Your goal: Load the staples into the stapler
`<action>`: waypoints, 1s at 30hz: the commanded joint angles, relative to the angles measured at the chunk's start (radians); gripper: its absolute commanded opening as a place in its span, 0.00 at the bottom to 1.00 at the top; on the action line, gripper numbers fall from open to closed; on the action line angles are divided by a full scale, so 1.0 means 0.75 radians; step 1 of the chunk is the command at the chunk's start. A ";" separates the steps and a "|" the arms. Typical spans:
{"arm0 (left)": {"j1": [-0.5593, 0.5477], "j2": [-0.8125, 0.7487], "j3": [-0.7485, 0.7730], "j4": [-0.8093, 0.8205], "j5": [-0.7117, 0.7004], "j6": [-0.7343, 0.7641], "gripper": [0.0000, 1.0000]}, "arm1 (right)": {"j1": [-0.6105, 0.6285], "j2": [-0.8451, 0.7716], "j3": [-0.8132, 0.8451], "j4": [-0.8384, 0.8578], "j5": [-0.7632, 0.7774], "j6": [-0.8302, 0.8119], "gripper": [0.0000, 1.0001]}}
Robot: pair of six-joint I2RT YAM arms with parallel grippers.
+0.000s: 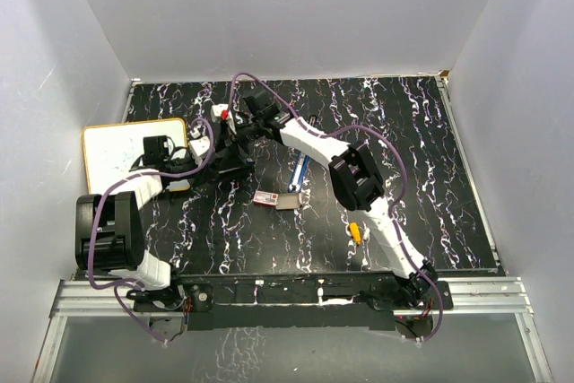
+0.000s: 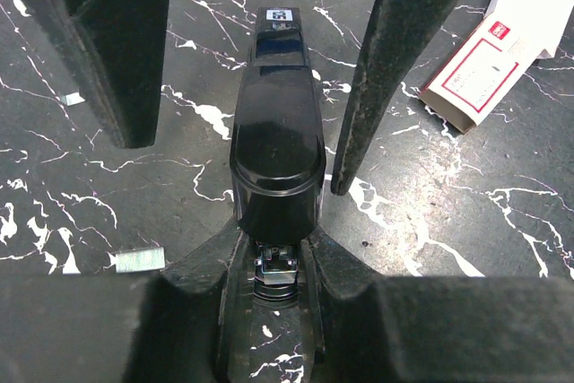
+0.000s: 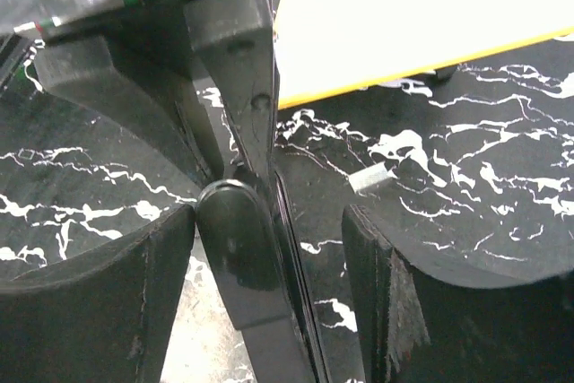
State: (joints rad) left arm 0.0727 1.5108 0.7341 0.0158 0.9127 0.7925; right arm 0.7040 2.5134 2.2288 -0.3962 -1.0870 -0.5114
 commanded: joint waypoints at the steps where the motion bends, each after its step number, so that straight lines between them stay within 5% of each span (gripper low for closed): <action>1: -0.003 -0.046 -0.017 0.017 0.110 -0.001 0.00 | 0.015 0.041 0.071 0.139 -0.061 0.111 0.66; 24: -0.006 -0.049 -0.041 0.042 0.102 -0.025 0.00 | 0.055 0.037 0.017 0.171 -0.025 0.144 0.51; 30: -0.005 -0.076 -0.028 0.001 0.059 -0.011 0.00 | 0.019 -0.018 0.017 0.171 0.020 0.131 0.18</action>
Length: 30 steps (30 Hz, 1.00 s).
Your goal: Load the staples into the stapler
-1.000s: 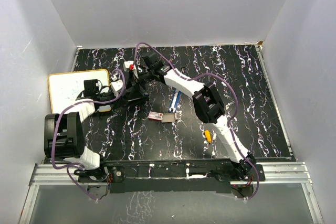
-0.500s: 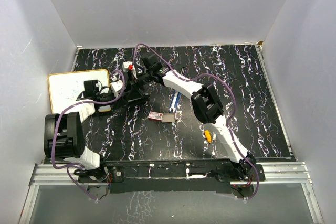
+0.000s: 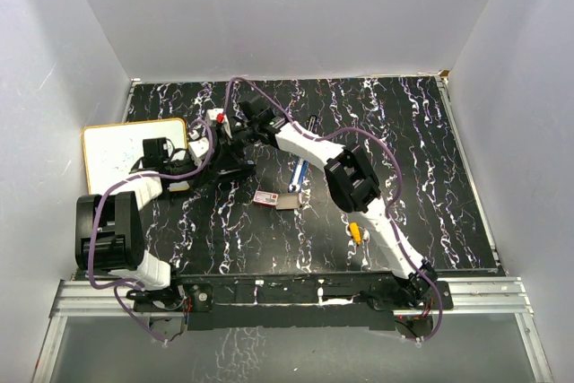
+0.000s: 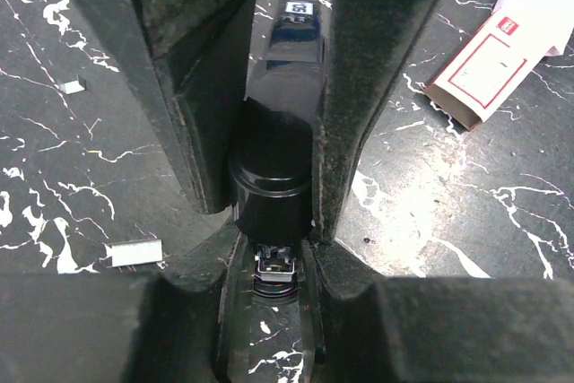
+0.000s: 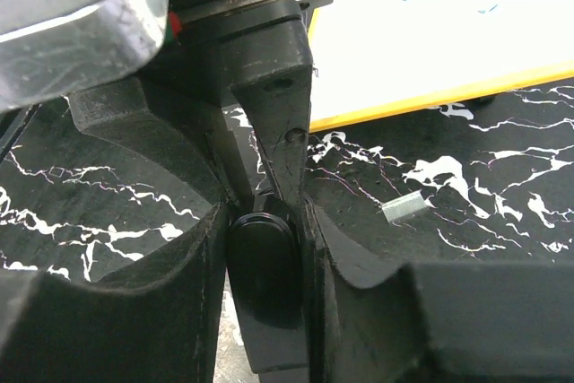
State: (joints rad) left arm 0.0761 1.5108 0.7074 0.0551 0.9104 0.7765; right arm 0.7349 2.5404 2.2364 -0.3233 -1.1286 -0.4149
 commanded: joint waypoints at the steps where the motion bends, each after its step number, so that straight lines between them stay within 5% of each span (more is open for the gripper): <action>1: -0.010 -0.081 0.013 -0.071 0.048 0.027 0.00 | -0.039 -0.071 0.009 0.073 0.075 0.004 0.14; 8: -0.004 -0.091 0.027 -0.119 -0.029 0.060 0.00 | -0.223 -0.265 -0.109 -0.026 0.043 -0.115 0.08; 18: 0.000 -0.056 0.055 -0.084 -0.071 0.045 0.00 | -0.495 -0.564 -0.706 -0.078 0.116 -0.473 0.08; 30: 0.000 -0.022 0.056 -0.075 -0.066 0.041 0.00 | -0.527 -0.520 -0.857 -0.080 0.251 -0.626 0.08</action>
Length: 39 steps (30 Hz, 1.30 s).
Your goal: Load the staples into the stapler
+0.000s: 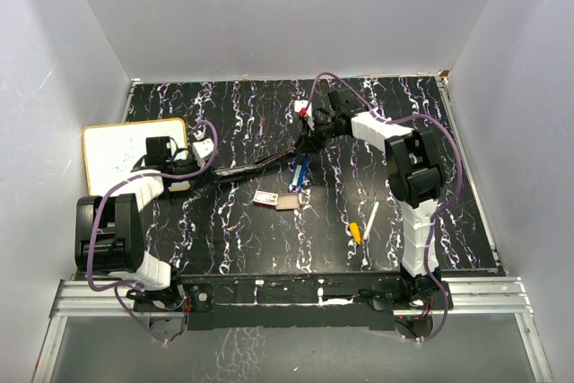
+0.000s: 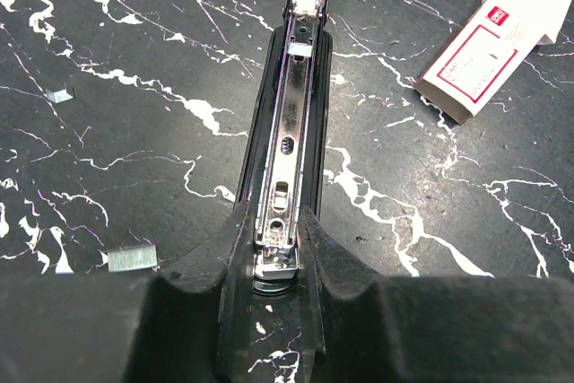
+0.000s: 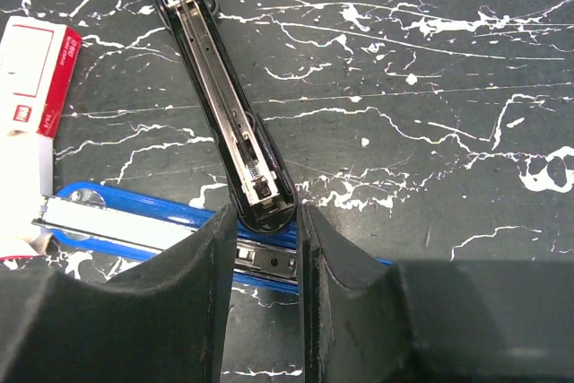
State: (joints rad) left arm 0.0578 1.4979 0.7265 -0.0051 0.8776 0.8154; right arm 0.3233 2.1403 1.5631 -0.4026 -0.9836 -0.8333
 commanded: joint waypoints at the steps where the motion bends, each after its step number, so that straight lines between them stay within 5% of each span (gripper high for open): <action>1: 0.024 -0.002 0.024 0.018 -0.022 -0.020 0.00 | 0.026 0.020 0.047 0.029 0.064 -0.067 0.08; 16: -0.035 0.075 0.001 0.120 -0.070 -0.076 0.00 | 0.053 0.099 0.331 -0.012 0.219 0.090 0.52; 25: -0.155 0.107 -0.011 0.160 -0.167 -0.187 0.00 | 0.115 0.084 0.378 0.026 0.212 0.315 0.57; 31: -0.314 0.222 0.074 0.070 -0.313 -0.371 0.16 | 0.168 0.006 0.227 0.260 0.260 0.686 0.57; 39: -0.366 0.145 0.052 -0.118 -0.156 -0.379 0.49 | 0.168 -0.023 0.198 0.204 0.332 0.691 0.56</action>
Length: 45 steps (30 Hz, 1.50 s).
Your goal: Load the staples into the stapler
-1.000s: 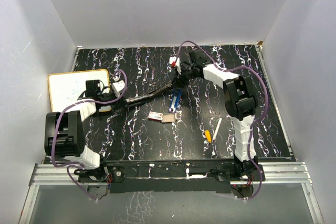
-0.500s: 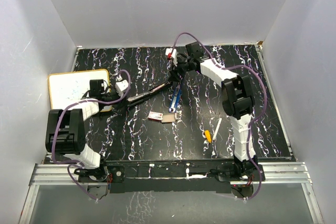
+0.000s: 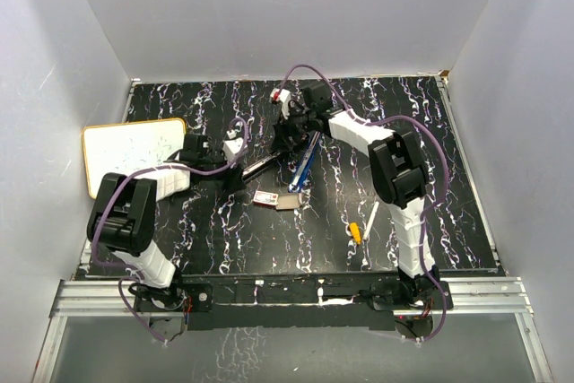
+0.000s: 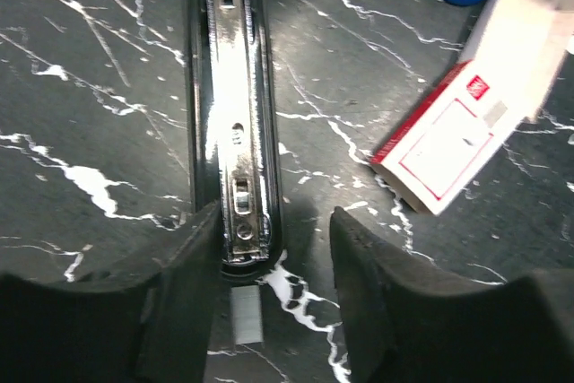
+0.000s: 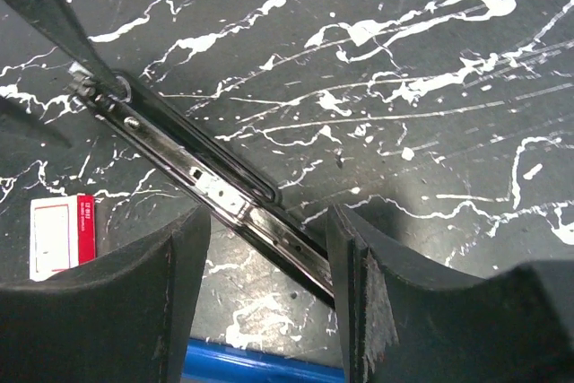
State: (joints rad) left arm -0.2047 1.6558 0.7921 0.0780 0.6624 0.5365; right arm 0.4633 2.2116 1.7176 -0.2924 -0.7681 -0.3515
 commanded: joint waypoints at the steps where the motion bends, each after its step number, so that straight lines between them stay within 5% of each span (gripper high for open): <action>1: -0.017 -0.102 -0.050 -0.245 0.167 0.016 0.52 | -0.019 -0.120 -0.013 0.057 0.051 0.048 0.56; 12: 0.025 -0.322 0.059 -0.441 0.063 0.019 0.61 | 0.002 -0.123 -0.026 0.053 0.065 0.125 0.54; 22: 0.123 -0.335 0.201 -0.508 -0.100 -0.197 0.64 | 0.101 -0.105 -0.004 -0.022 0.269 0.226 0.50; 45: 0.146 -0.352 0.222 -0.495 -0.173 -0.205 0.65 | 0.269 -0.022 0.113 -0.156 0.546 0.221 0.43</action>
State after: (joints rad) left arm -0.1005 1.4490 0.9390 -0.2783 0.5365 0.3916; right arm 0.6373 2.1910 1.7470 -0.4103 -0.4255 -0.1822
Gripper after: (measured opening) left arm 0.651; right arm 0.441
